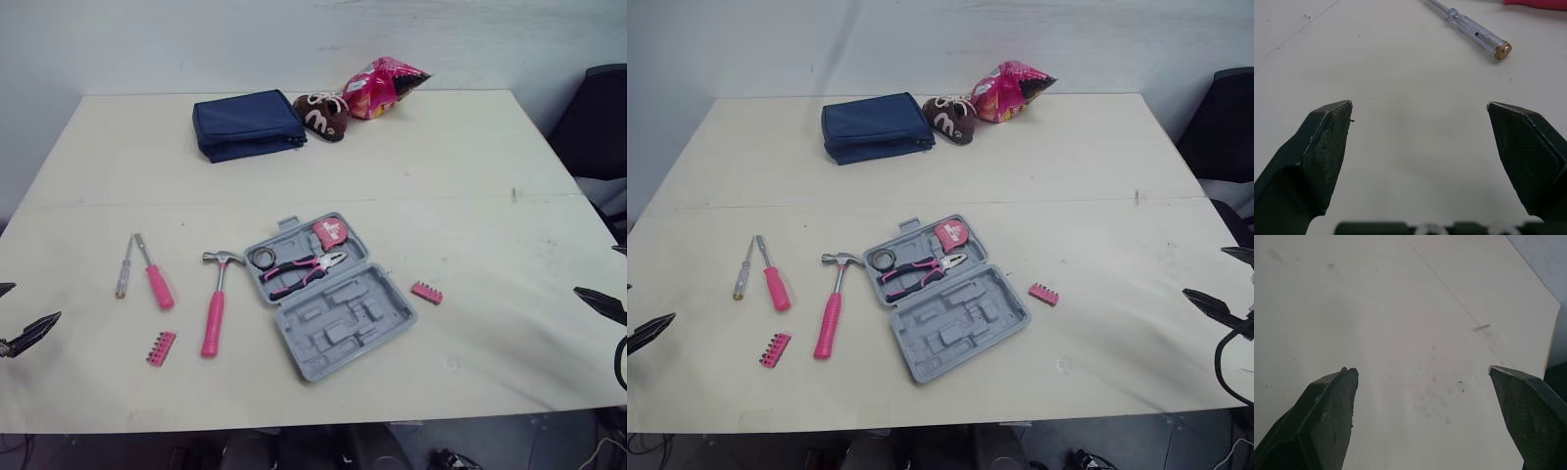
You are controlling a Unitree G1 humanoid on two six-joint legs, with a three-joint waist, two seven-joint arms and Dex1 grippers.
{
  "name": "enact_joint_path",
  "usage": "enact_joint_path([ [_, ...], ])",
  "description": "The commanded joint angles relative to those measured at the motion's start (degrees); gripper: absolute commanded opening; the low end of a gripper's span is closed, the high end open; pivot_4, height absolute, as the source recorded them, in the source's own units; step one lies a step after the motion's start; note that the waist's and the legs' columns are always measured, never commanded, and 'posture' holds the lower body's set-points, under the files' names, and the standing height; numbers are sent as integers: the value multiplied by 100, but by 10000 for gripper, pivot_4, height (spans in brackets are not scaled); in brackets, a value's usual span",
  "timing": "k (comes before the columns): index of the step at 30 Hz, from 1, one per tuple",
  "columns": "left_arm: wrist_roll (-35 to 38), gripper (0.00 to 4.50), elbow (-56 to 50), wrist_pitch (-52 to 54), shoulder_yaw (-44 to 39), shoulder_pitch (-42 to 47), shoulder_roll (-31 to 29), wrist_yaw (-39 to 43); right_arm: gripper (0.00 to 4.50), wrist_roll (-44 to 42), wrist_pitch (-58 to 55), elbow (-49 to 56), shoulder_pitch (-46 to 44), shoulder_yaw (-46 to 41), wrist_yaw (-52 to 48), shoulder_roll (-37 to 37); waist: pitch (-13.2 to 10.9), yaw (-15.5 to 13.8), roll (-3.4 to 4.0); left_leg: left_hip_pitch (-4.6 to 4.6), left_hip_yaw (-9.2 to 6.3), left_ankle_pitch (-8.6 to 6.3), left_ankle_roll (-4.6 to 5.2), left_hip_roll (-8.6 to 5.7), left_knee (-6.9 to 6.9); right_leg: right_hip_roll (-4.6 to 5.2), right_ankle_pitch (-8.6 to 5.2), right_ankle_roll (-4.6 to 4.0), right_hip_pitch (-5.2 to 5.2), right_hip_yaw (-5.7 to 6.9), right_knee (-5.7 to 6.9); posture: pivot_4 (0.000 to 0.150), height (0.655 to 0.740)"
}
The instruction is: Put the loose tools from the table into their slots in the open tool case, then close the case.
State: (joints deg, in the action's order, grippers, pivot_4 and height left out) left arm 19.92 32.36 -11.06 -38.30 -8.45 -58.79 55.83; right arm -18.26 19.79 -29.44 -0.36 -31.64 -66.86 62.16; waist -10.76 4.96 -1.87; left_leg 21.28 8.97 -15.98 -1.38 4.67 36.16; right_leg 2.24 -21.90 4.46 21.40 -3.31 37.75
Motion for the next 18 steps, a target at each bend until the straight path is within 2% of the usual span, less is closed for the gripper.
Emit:
enact_joint_path([
  [1,270,44728,-351,311,-253,-111,-1,98,45000,-222,-194,171,-71,-5,-93,-39,0,3,0,0,0,0,0,0,0,0,0,0,0,0,0,1500,7400],
  [3,614,44728,-802,833,-290,-180,20,336,45000,-398,-538,359,-214,97,-124,-123,2,10,-3,0,1,0,0,1,1,-1,0,0,0,-1,2,1500,7400],
  [6,694,44728,-1499,1016,-230,-399,125,512,45000,-576,-1051,862,-414,290,-93,-238,1,13,-1,0,1,1,-1,6,5,-4,0,0,0,-2,8,1500,7400],
  [10,968,44728,-3065,1593,131,-506,507,279,45000,-695,-1978,1686,-1043,966,48,-417,2,21,7,-2,5,1,-1,6,8,-5,0,1,1,-10,12,1500,7400],
  [12,828,44728,-3732,1816,388,-677,581,230,45000,-617,-2397,1904,-1358,1313,87,-437,2,5,6,1,3,1,-2,10,17,-8,1,2,1,-10,17,1500,7400],
  [13,841,45000,-4094,2018,521,-726,653,128,40841,-523,-2526,1970,-1539,1508,134,-466,2,0,6,2,1,1,-2,9,19,-9,1,3,1,-9,17,1500,7400],
  [14,890,45000,-4412,2256,649,-720,740,-50,39226,-453,-2658,2026,-1702,1703,144,-492,2,-2,6,3,0,1,-3,12,19,-12,1,2,1,-9,14,1500,7400],
  [17,1009,36609,-5272,2849,1136,-641,965,-475,26678,-199,-2906,2018,-2201,2197,266,-668,2,-17,6,5,0,0,-4,11,24,-12,1,2,0,-11,11,1500,7400],
  [18,924,32411,-5497,2958,1323,-623,1012,-588,22052,-139,-2999,2042,-2322,2350,253,-718,1,-20,6,5,-1,-1,-3,12,29,-13,1,2,-1,-11,13,1500,7400],
])
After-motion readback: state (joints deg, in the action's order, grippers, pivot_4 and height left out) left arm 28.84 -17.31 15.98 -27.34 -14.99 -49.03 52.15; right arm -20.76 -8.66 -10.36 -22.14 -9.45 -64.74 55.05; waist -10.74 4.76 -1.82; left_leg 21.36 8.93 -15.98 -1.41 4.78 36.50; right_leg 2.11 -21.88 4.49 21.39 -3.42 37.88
